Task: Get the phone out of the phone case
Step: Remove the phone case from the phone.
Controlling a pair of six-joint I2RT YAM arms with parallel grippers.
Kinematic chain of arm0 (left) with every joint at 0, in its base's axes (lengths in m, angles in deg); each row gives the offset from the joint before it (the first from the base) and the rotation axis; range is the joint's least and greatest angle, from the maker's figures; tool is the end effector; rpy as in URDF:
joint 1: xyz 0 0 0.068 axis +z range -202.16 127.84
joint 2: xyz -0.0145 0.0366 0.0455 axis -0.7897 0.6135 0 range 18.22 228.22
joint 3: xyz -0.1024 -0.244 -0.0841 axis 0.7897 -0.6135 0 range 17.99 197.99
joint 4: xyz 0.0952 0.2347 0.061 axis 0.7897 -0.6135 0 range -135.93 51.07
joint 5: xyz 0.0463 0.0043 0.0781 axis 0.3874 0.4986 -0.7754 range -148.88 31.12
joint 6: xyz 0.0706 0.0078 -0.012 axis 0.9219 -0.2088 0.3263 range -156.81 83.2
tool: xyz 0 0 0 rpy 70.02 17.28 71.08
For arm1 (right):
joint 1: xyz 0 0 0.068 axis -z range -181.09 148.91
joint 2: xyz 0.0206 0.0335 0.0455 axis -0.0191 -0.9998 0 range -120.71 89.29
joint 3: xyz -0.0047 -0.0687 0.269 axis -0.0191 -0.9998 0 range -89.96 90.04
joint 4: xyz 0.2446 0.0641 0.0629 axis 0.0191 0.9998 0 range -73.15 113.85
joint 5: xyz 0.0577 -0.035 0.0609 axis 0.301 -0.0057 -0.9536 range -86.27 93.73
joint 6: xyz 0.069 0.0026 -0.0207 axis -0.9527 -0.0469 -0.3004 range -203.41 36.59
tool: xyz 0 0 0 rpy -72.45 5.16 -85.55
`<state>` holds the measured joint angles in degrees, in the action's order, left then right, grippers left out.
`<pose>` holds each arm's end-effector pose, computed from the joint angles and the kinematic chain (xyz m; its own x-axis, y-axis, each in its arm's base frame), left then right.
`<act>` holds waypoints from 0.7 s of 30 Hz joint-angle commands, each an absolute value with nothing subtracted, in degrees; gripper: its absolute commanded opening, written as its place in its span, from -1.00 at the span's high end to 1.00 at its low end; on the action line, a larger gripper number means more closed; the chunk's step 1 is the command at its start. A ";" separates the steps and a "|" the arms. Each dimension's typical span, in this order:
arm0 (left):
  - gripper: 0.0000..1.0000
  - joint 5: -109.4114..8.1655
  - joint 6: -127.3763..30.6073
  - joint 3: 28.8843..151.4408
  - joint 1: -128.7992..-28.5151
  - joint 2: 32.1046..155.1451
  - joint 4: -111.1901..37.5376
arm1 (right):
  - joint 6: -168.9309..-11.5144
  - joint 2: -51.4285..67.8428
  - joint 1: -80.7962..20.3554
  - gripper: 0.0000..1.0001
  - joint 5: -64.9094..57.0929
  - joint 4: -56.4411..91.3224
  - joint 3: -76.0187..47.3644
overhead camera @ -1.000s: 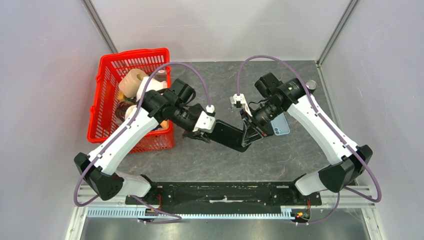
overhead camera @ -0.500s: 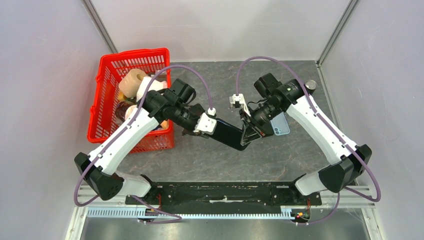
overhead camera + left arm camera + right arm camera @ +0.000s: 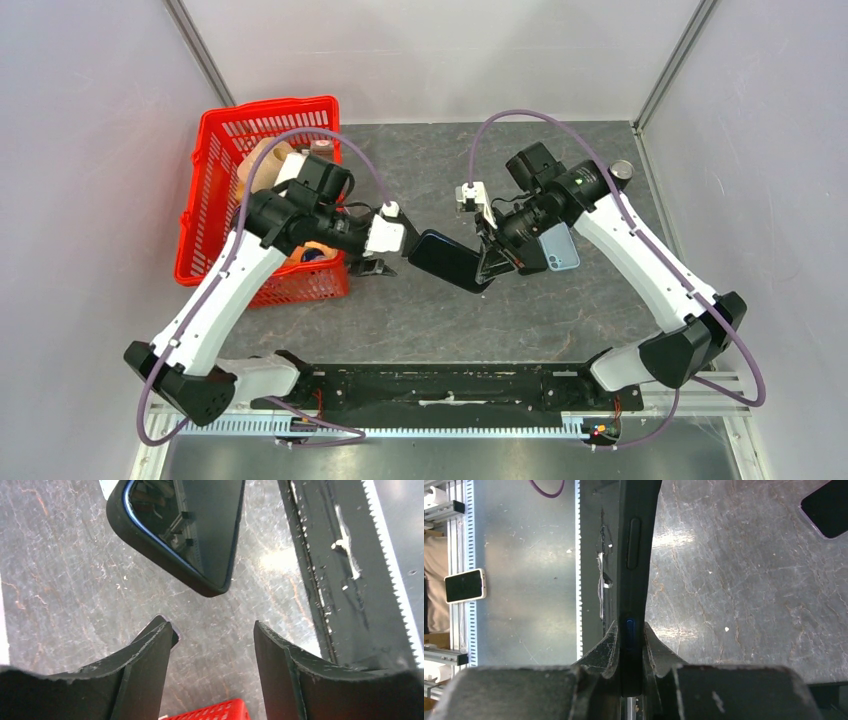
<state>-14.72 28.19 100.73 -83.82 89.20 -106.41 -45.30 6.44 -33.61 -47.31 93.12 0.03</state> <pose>0.1694 -0.1533 0.3798 0.3466 0.5501 -0.7598 0.9378 -0.2221 0.2670 0.1950 0.1793 0.3662 -0.2672 -0.6305 -0.7288 -0.9360 -0.0101 0.3518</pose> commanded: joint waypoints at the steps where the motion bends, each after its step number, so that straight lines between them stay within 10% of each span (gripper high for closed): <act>1: -0.39 -5.56 18.01 99.90 -82.48 87.99 -104.59 | -47.97 9.11 -33.70 1.00 -48.01 88.31 2.26; 10: -0.51 4.26 -9.52 93.80 -82.42 88.51 -85.92 | -48.94 10.79 -33.66 1.00 -48.29 85.75 2.98; 21: -0.03 5.97 -18.42 87.28 -82.48 87.08 -73.45 | -49.07 10.79 -33.66 1.00 -49.38 84.78 1.36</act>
<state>2.76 -12.38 87.79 -82.66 88.72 -80.49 -48.40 8.97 -33.61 -45.74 87.63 0.08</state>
